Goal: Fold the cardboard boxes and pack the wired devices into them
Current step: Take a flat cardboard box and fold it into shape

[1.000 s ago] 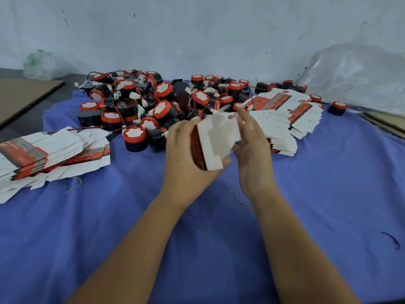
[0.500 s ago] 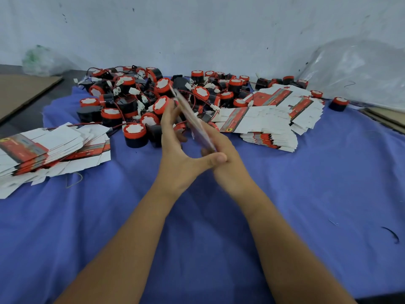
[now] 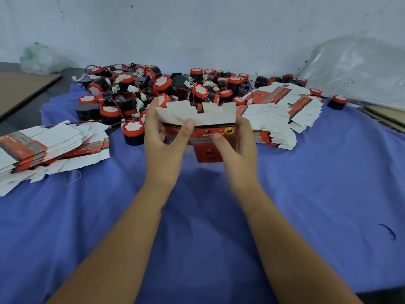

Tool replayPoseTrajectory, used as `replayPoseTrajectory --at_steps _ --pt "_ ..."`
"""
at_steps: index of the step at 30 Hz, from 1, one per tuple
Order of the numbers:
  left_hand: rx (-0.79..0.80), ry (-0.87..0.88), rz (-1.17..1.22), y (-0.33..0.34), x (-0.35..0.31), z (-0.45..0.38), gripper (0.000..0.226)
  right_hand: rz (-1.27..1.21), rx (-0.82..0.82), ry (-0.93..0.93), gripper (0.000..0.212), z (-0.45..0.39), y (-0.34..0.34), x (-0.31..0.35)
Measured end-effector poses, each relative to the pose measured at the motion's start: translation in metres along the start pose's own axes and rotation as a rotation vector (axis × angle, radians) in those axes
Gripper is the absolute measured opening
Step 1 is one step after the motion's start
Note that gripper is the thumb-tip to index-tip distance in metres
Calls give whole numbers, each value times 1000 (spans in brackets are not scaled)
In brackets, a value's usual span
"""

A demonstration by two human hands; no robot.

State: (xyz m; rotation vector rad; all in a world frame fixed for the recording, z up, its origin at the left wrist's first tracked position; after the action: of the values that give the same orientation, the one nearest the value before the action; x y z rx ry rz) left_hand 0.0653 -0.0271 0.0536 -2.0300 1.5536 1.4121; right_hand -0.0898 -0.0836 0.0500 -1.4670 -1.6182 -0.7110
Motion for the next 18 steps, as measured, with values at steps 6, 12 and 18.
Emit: replayPoseTrajectory --at_steps 6,12,18 --pt "149 -52 61 20 -2 5 57 8 201 -75 66 8 24 7" --pt "300 59 8 37 -20 10 34 -66 96 -62 58 3 17 6" --pt "451 119 -17 46 -30 17 35 -62 44 -12 68 -2 3 2"
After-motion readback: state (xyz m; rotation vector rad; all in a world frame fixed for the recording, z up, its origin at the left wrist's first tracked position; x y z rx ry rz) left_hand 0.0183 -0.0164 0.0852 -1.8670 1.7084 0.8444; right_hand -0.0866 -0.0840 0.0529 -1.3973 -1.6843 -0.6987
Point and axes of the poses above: each hand's wrist, its own z-axis away from the middle knuckle, its own y-axis out of the palm, x = y × z, the point moved 8 cm from there along -z, towards the middle knuckle, and after that the axes turned 12 degrees about z, right-handed, at the moved point
